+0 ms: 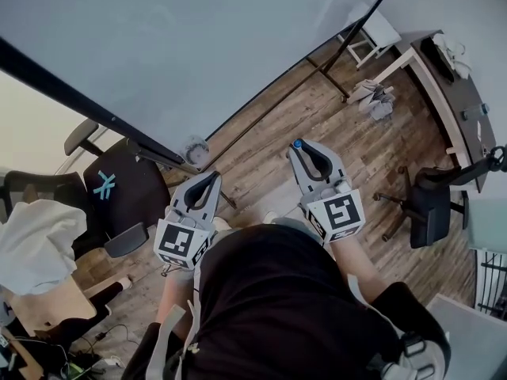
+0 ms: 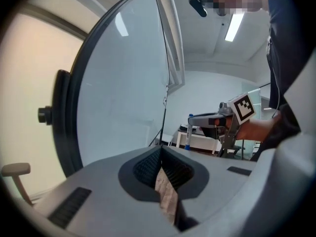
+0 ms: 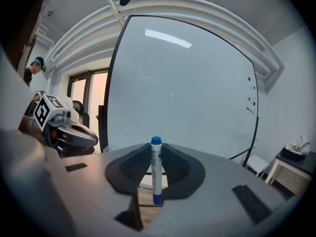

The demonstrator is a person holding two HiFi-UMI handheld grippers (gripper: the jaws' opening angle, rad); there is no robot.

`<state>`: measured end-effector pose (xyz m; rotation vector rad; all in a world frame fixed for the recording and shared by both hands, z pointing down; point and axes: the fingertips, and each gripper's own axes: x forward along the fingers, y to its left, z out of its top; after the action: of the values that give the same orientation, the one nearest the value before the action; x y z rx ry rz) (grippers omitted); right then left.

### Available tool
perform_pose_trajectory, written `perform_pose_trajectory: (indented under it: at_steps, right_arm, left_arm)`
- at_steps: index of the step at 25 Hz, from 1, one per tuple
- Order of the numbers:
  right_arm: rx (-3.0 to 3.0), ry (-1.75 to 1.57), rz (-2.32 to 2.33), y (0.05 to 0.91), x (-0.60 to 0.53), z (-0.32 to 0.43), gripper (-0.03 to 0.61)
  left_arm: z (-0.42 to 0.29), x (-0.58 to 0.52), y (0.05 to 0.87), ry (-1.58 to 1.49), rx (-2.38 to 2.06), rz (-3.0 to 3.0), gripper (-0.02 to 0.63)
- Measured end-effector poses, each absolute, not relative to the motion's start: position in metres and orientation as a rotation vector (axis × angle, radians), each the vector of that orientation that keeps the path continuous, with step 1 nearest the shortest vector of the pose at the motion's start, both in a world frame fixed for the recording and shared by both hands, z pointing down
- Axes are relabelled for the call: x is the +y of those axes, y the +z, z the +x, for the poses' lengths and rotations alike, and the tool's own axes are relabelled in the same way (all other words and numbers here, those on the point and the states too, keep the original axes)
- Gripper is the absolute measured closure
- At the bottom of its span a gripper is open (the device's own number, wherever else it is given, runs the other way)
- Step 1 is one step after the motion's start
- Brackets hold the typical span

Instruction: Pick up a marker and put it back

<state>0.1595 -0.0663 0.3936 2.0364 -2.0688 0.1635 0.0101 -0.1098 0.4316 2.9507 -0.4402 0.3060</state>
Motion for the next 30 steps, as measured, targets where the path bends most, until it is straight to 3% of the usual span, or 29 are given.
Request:
perform_pose_trajectory:
  at_steps: [30]
  right_arm:
    - [-2.460,0.027,1.586,0.370,-0.184,0.008,0.501]
  left_arm:
    - [-0.140,-0.133,0.442,0.271,-0.986,2.745,0.605]
